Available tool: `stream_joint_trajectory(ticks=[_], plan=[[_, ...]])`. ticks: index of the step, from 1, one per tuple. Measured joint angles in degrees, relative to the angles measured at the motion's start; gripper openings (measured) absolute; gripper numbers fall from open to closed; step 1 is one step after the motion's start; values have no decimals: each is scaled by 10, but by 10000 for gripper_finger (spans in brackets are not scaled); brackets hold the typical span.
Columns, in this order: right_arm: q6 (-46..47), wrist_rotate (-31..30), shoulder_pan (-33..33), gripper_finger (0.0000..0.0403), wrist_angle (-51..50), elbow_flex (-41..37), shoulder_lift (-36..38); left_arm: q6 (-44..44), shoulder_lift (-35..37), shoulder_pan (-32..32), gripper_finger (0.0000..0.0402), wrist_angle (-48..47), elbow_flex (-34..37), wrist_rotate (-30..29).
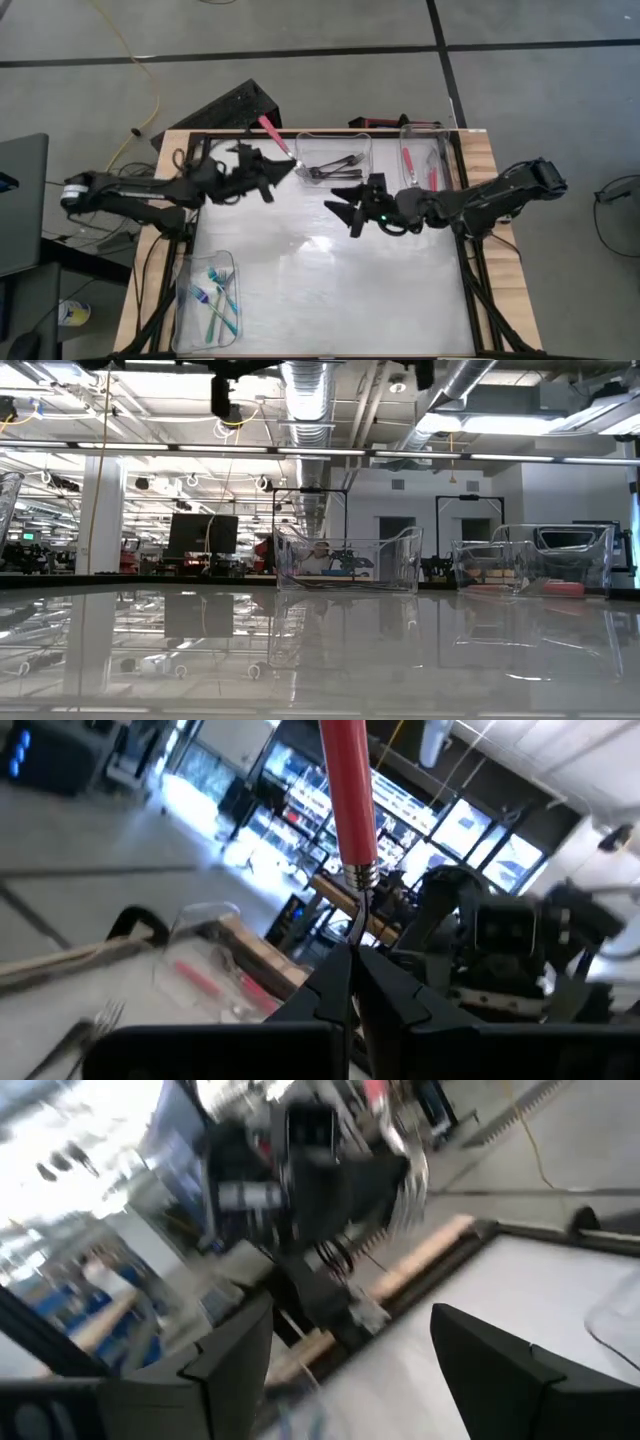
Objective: Sort silverware by color (type)
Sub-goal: Put the pink fork into the top right transparent bin
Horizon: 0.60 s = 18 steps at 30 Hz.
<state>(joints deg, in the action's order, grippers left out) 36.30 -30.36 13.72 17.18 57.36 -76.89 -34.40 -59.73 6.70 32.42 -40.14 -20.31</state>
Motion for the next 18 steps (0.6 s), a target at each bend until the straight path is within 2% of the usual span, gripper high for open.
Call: stream_joint_trajectory(ticks=[3,6,18], plan=[[-2,2,-15,296,65,0,-14,51,-42,-35,0,61,-5,-27],[9,3,-32,296,73,0,-16,77,-73,-48,0,112,-13,-29],[12,21,-57,292,64,0,-17,44,-117,-50,0,119,-29,-30]])
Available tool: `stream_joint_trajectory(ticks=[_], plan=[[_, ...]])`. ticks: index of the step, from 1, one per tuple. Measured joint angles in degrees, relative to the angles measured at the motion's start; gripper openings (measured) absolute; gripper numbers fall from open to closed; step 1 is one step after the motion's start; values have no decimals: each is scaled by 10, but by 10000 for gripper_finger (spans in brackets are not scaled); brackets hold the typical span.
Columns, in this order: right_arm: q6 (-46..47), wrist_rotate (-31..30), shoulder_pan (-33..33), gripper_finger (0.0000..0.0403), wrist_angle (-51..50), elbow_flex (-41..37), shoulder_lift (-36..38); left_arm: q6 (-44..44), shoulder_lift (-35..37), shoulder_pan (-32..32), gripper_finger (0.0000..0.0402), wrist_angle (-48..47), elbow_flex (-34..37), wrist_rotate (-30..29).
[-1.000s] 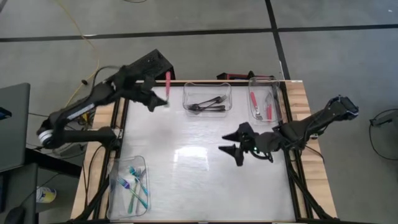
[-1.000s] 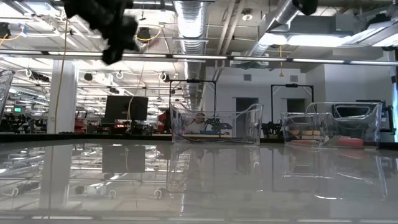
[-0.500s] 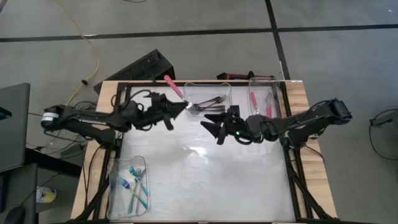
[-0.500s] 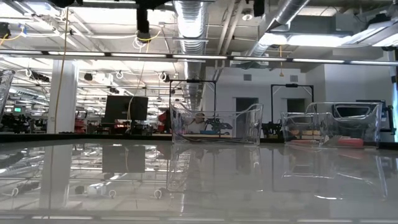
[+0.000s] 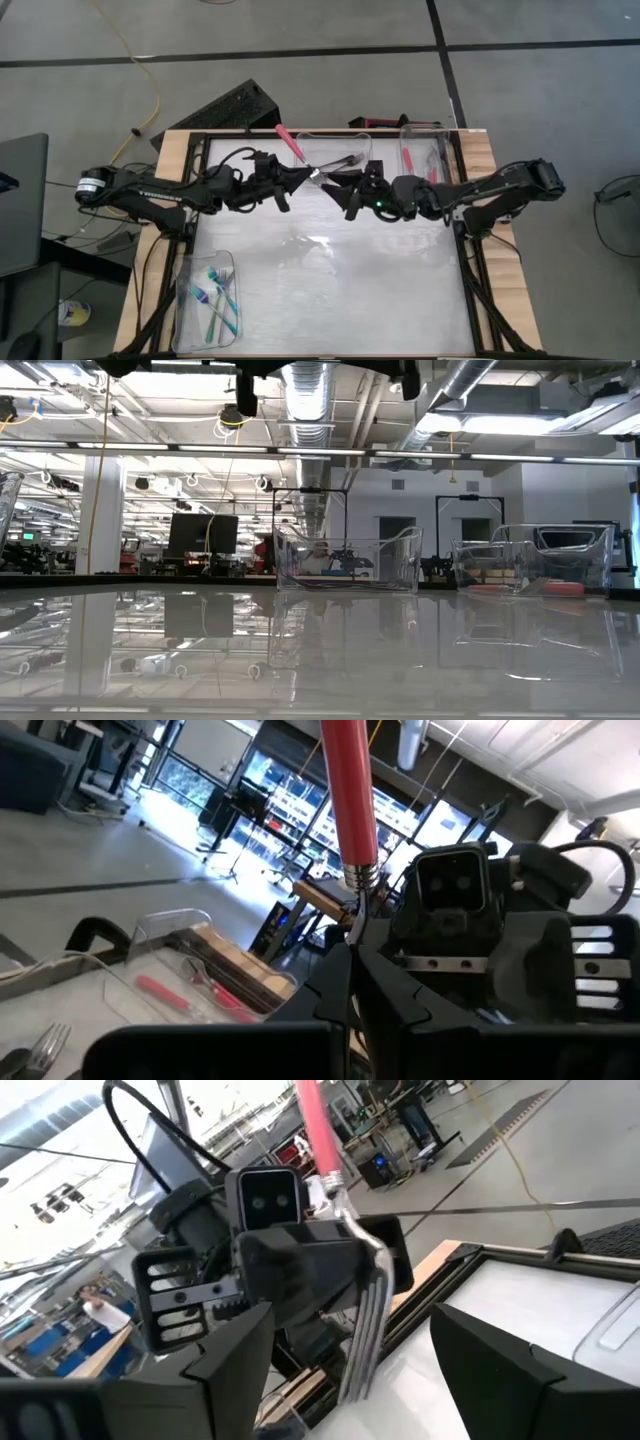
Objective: Sort silverware by color (type)
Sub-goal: Put the pink fork into the top right transparent bin
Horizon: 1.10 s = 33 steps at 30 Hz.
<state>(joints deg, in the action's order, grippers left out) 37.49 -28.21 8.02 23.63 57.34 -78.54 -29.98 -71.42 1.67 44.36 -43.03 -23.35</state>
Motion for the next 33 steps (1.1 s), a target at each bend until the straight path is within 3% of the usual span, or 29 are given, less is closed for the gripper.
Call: stream_joint_trajectory(ticks=[18,24,33], plan=[[39,96,-44,268,14,0,-17,-7,0,1,0,2,0,-30],[45,105,-48,214,31,3,-39,-6,-10,1,0,4,1,-26],[42,113,-48,87,27,2,-39,-7,-18,-5,0,9,0,-28]])
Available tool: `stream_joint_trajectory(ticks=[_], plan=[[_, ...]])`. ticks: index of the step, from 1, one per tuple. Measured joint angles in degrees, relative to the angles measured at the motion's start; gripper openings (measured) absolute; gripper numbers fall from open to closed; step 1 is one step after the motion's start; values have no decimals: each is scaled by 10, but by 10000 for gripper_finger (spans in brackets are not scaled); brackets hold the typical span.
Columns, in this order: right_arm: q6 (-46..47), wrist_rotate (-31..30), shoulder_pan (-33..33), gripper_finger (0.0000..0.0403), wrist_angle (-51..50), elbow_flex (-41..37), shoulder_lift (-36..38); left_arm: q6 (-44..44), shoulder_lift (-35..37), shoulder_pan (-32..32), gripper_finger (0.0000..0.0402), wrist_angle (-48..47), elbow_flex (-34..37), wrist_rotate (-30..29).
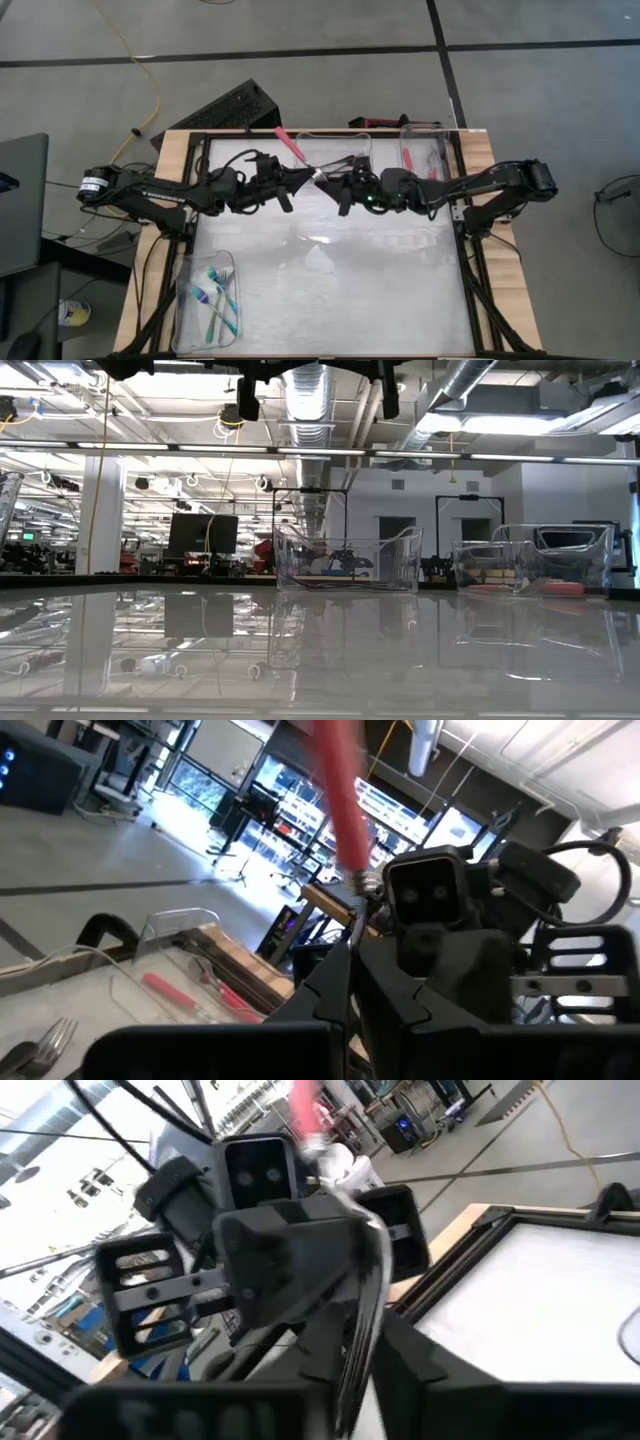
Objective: Sort silverware by color (type)
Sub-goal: Put the pink fork into the top right transparent bin
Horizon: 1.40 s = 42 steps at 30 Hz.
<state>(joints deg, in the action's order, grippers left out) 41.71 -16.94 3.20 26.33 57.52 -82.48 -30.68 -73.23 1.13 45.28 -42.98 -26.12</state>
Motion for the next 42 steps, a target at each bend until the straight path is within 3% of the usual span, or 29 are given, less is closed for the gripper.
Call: stream_joint_trajectory(ticks=[4,9,13,21,28,33,38,42], plan=[[2,-4,0,24,-11,0,0,5,0,0,1,1,0,6],[-4,4,2,20,-56,0,21,20,0,0,5,-11,0,68],[-50,11,-5,20,-153,0,82,27,23,-1,40,-99,0,109],[-125,-9,-82,20,-513,2,285,-19,101,1,118,-346,0,104],[-188,-16,-183,20,-779,1,382,-72,116,0,132,-444,0,107],[-265,-24,-236,20,-920,25,390,-82,113,0,132,-450,0,107],[-327,-51,-269,20,-1043,56,351,-82,113,0,133,-446,0,106],[-265,-125,-294,20,-1130,61,302,-82,113,0,133,-446,0,105]])
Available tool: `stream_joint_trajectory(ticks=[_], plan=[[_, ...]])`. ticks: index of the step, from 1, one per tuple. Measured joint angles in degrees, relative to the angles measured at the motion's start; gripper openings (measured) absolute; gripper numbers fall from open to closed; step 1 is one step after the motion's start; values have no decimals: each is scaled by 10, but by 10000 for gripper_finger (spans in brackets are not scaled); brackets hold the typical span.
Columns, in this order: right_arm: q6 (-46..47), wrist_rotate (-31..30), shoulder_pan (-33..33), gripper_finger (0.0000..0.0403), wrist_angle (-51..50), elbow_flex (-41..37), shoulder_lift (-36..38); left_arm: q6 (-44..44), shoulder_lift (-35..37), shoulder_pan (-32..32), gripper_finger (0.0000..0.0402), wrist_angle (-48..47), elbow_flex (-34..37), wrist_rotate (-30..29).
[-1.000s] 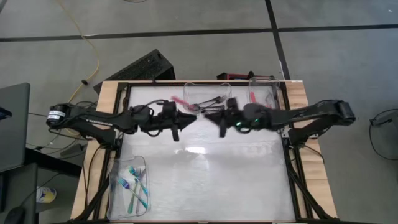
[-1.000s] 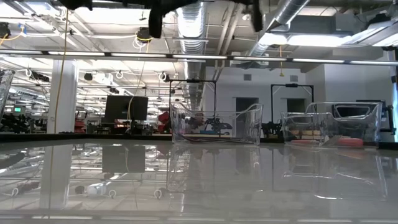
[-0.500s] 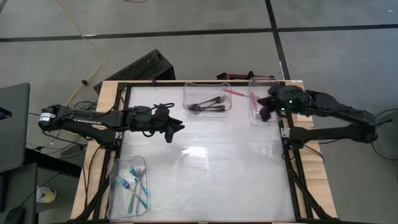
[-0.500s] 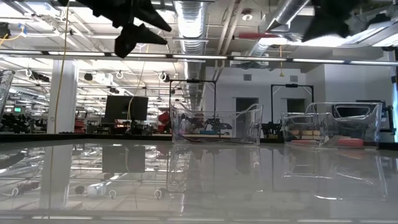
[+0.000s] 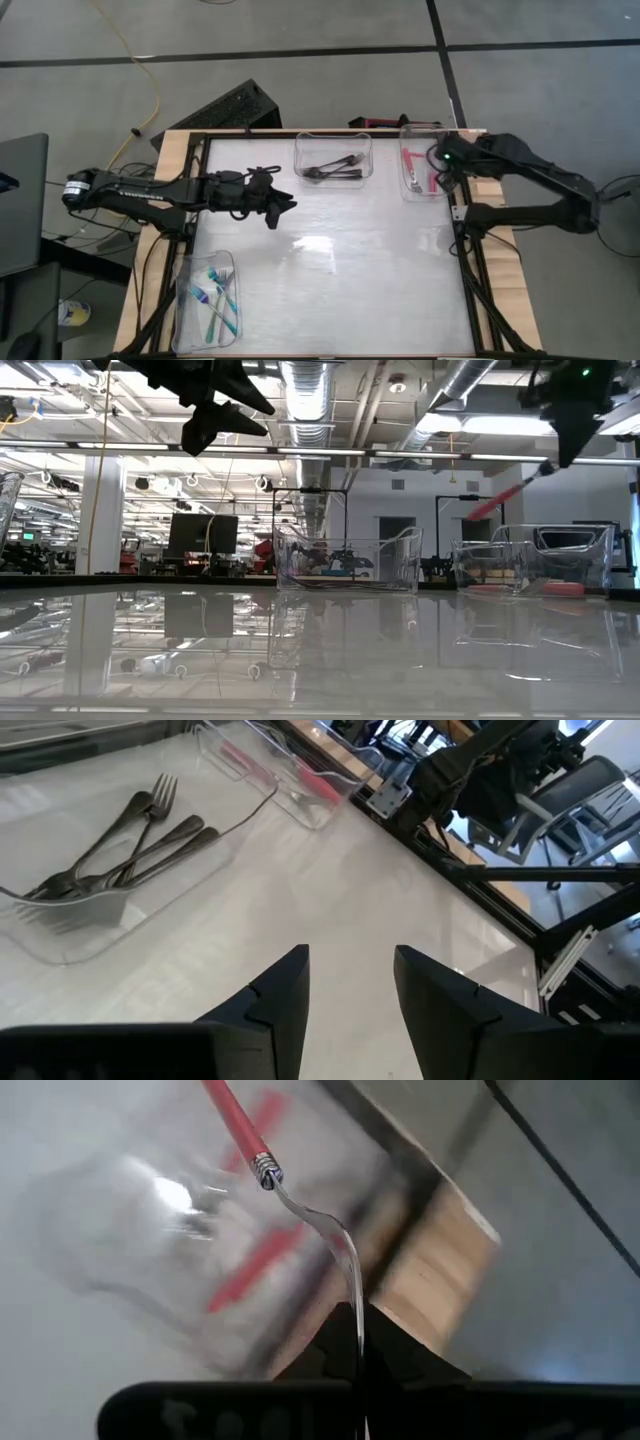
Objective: Sort silverware by color (type)
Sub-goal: Put the pink fork into the top right transparent bin
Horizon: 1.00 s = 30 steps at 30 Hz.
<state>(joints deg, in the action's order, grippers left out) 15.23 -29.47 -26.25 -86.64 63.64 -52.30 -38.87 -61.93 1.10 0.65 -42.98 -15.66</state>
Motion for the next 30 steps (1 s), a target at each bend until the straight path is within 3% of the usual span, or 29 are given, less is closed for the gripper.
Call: stream_joint_trajectory(ticks=[3,8,23,30], plan=[[79,-37,-19,20,-26,0,-27,-3,0,0,133,0,0,0],[173,-60,-50,20,20,-7,-32,-12,0,0,133,0,0,-1],[226,-31,-92,22,167,-140,-41,-13,0,0,132,-2,0,0],[225,-2,-91,117,177,-152,-39,-13,0,0,132,-5,0,-1]])
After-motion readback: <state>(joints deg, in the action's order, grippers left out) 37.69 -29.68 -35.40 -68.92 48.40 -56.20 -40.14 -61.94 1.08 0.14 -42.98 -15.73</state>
